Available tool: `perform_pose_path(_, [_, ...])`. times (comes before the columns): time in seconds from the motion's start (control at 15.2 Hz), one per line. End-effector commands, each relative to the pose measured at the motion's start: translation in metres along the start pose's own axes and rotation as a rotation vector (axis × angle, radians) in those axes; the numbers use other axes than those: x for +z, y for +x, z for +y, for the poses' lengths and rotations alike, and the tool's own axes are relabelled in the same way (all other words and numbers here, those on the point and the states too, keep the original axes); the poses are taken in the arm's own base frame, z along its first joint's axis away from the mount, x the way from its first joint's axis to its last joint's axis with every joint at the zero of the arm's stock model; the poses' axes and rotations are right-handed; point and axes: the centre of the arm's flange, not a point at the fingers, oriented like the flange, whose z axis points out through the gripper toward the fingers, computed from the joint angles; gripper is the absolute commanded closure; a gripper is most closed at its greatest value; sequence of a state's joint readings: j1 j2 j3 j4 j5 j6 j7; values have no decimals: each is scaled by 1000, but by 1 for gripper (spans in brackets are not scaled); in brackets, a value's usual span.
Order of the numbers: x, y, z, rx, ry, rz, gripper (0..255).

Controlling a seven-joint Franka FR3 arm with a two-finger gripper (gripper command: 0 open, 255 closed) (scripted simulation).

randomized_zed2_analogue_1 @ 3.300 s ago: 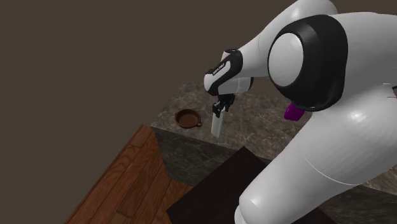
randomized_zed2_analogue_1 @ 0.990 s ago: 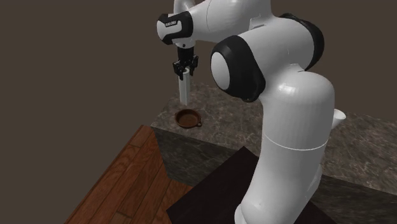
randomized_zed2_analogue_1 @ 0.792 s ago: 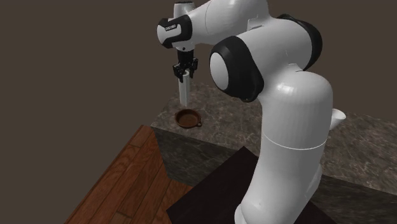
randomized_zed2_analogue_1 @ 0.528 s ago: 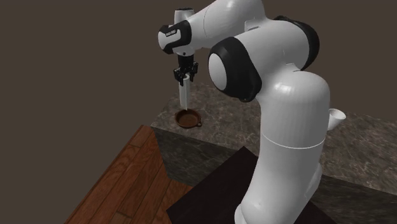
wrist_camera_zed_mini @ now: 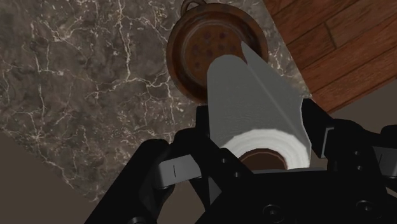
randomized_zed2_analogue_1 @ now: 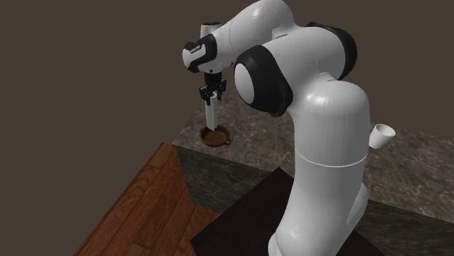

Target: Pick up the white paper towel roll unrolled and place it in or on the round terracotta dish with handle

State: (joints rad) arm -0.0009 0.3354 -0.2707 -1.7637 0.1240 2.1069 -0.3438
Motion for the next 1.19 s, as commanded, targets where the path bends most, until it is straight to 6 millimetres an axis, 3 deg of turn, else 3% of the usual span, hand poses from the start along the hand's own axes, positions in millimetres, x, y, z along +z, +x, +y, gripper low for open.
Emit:
perform_pose_path(0.0, [11, 0, 0, 0, 0, 1, 255])
perform_pose_path(0.73, [68, -2, 1, 0, 0, 1, 255])
perform_pose_path(1.12, [68, -2, 1, 0, 0, 1, 255])
